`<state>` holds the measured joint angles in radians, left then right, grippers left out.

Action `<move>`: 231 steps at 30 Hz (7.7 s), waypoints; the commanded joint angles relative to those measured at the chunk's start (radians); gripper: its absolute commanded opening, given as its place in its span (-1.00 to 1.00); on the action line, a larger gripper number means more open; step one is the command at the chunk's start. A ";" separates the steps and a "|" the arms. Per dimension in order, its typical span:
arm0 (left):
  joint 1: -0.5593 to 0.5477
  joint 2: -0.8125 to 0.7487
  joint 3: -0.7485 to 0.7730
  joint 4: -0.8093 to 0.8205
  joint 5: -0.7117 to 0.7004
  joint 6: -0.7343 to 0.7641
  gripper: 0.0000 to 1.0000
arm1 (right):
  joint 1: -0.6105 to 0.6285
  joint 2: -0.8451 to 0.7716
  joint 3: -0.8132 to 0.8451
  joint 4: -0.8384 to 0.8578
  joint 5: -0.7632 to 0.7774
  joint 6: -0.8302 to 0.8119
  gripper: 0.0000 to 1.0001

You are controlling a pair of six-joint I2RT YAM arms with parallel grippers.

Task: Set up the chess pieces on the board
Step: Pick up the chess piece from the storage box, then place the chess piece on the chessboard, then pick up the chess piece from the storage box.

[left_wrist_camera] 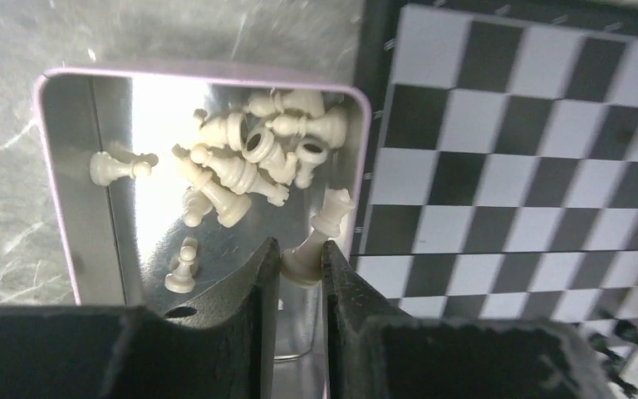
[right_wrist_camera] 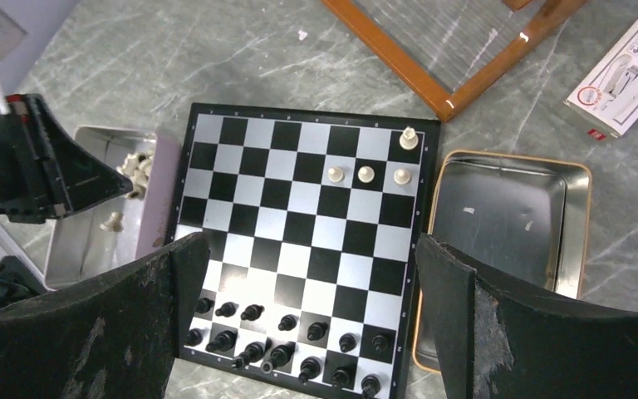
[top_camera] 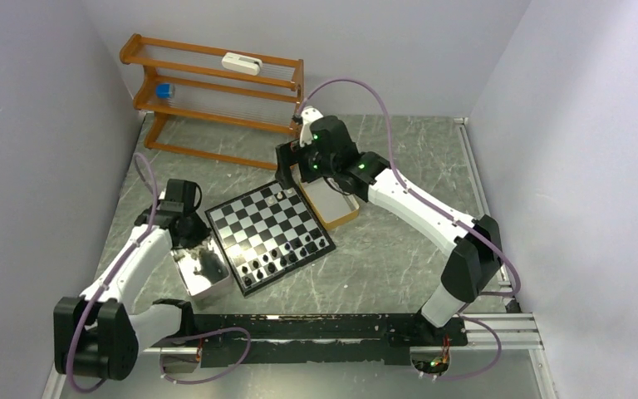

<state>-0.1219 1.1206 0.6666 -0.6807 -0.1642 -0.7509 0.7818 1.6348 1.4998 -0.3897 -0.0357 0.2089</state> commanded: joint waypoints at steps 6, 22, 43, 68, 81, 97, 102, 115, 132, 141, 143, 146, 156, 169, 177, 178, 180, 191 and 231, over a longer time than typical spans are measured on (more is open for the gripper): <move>-0.012 -0.138 0.110 -0.025 0.070 0.093 -0.75 | -0.033 -0.044 -0.033 0.137 -0.221 0.066 0.91; -0.016 -0.328 -0.007 0.434 0.737 0.432 -0.71 | -0.032 0.107 0.013 0.208 -0.671 0.175 0.30; -0.019 -0.343 -0.044 0.480 0.811 0.473 -0.64 | -0.003 0.264 0.085 0.277 -0.806 0.269 0.12; -0.019 -0.316 -0.014 0.431 0.770 0.475 -0.30 | -0.006 0.276 0.084 0.289 -0.661 0.262 -0.73; -0.019 -0.346 0.045 0.335 0.654 0.498 0.95 | -0.043 0.338 0.141 0.239 -0.506 0.212 -0.76; -0.019 -0.496 0.125 0.218 -0.056 0.494 0.95 | 0.077 0.488 0.284 0.136 -0.053 -0.016 -0.76; -0.014 -0.492 0.161 0.121 -0.372 0.328 0.95 | 0.116 0.573 0.383 0.092 0.019 -0.048 -0.74; -0.013 -0.534 0.179 0.066 -0.489 0.297 0.96 | 0.180 0.717 0.524 0.044 0.174 -0.115 -0.71; -0.013 -0.526 0.163 0.085 -0.467 0.310 0.96 | 0.179 0.761 0.503 0.063 0.179 -0.132 -0.69; -0.013 -0.527 0.162 0.087 -0.462 0.315 0.96 | 0.178 0.778 0.518 0.040 0.191 -0.122 -0.63; -0.013 -0.527 0.162 0.086 -0.463 0.315 0.96 | 0.178 0.780 0.519 0.038 0.189 -0.120 -0.62; -0.013 -0.528 0.162 0.086 -0.464 0.315 0.96 | 0.178 0.780 0.513 0.044 0.196 -0.118 -0.58; -0.013 -0.529 0.162 0.086 -0.466 0.317 0.96 | 0.177 0.790 0.546 0.018 0.200 -0.107 -0.15; -0.013 -0.498 0.151 0.049 -0.471 0.251 0.98 | 0.177 0.716 0.615 -0.035 0.210 -0.098 0.57; -0.013 -0.397 0.161 -0.143 -0.279 -0.036 0.98 | 0.154 0.468 0.446 0.004 0.227 -0.039 1.00; -0.013 -0.379 0.154 -0.158 -0.236 -0.048 0.88 | 0.152 0.435 0.415 0.013 0.236 -0.032 1.00; -0.013 -0.342 0.131 -0.180 -0.172 -0.068 0.75 | 0.148 0.368 0.341 0.033 0.269 -0.024 1.00; -0.013 -0.217 -0.016 -0.200 -0.059 -0.225 0.00 | 0.117 0.092 0.065 0.118 0.386 0.026 1.00; -0.012 -0.007 -0.060 -0.002 -0.305 -0.290 -0.47 | 0.110 0.007 -0.041 0.162 0.276 -0.043 1.00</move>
<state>-0.1345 1.0897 0.6037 -0.7334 -0.4461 -1.0550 0.8959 1.6741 1.4696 -0.2520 0.2398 0.1753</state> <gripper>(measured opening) 0.278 0.997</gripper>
